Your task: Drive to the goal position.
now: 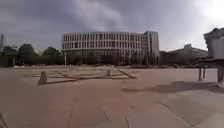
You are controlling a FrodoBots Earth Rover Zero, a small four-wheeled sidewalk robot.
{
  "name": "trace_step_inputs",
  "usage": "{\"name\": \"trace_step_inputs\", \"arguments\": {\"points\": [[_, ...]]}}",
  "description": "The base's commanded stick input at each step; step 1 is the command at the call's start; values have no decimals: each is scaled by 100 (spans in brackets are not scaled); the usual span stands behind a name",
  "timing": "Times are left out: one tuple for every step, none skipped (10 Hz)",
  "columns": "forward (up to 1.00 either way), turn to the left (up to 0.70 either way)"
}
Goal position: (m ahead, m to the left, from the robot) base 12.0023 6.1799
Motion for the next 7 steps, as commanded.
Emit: {"name": "trace_step_inputs", "arguments": {"points": [[100,0],[100,0],[100,0],[100,0],[100,0],[100,0],[100,0]]}}
